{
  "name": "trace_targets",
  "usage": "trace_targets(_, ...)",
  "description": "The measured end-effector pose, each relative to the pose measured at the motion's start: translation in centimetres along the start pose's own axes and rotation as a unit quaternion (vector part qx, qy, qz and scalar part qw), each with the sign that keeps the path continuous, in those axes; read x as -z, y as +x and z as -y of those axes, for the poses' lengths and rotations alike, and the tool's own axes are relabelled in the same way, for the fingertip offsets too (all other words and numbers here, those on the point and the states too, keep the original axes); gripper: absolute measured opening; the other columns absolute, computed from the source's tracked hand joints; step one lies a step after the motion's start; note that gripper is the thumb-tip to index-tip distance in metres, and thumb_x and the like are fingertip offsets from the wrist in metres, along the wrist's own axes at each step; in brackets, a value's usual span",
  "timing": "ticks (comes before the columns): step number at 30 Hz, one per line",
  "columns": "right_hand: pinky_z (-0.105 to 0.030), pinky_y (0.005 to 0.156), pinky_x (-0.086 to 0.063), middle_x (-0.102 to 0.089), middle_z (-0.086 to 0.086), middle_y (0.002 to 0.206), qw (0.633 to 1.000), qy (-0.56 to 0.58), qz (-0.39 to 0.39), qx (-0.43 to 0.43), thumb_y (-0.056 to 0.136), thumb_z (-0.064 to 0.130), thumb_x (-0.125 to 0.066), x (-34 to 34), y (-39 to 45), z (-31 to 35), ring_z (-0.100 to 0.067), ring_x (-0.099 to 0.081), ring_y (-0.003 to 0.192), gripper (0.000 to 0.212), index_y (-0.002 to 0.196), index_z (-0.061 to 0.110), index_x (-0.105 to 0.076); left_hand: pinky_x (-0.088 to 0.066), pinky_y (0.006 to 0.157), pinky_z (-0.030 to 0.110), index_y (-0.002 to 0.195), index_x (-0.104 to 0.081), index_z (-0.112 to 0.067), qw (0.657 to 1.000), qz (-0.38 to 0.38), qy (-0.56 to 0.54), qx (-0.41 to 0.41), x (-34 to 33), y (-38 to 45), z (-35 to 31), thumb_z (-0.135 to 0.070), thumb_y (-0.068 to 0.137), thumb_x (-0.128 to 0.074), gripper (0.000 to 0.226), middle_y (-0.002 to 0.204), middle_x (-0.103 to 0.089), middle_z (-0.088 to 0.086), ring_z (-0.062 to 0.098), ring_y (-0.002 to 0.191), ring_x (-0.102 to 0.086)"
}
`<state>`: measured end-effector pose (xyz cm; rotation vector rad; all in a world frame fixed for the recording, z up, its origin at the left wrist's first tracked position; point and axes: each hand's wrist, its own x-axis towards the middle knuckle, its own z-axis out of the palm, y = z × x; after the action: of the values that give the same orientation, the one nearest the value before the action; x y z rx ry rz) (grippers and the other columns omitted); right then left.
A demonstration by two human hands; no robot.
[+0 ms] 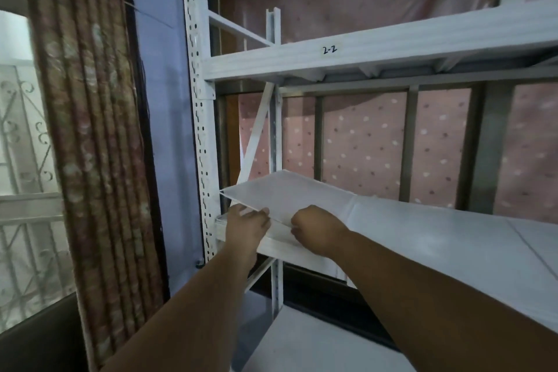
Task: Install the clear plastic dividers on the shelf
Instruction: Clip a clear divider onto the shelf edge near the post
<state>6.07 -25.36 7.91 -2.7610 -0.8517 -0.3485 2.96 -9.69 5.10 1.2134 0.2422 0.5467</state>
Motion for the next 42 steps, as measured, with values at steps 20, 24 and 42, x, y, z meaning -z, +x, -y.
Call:
trace_targets(20, -0.025, 0.068, -0.046, -0.070, -0.013, 0.103, 0.971, 0.047, -0.162, -0.170, 0.095, 0.016, -0.057, 14.0, -17.0, -18.3, -0.029, -0.065, 0.084, 0.025, 0.114, 0.012, -0.073, -0.065, 0.060, 0.037, 0.159, -0.026, -0.056, 0.961, 0.240, 0.088, -0.103, -29.4, -15.6, -2.5, 0.012, 0.088, -0.055, 0.103, 0.100, -0.070, 0.008, 0.031, 0.085, -0.072)
trace_targets(24, -0.027, 0.076, -0.051, -0.071, -0.011, 0.104, 0.962, 0.051, -0.169, -0.209, 0.092, 0.016, -0.059, 16.7, -22.6, -22.3, -0.030, -0.066, 0.097, 0.022, 0.107, 0.009, -0.073, -0.056, 0.050, 0.027, 0.159, -0.023, -0.058, 0.946, 0.283, 0.117, -0.106, -34.8, -20.2, -1.9, 0.010, 0.087, -0.056, 0.104, 0.091, -0.065, 0.008, 0.028, 0.069, -0.067)
trace_targets(42, -0.033, 0.073, -0.048, -0.069, -0.011, 0.077, 0.885, 0.005, -0.204, -0.418, 0.090, 0.019, -0.064, 28.4, -49.1, -36.5, -0.029, -0.062, 0.076, 0.021, 0.072, 0.009, -0.069, -0.064, 0.079, 0.049, 0.161, 0.001, -0.059, 0.841, 0.477, 0.204, -0.154, -54.2, -46.7, -0.6, 0.008, 0.097, -0.051, 0.106, 0.137, -0.066, 0.030, 0.048, 0.108, -0.072)
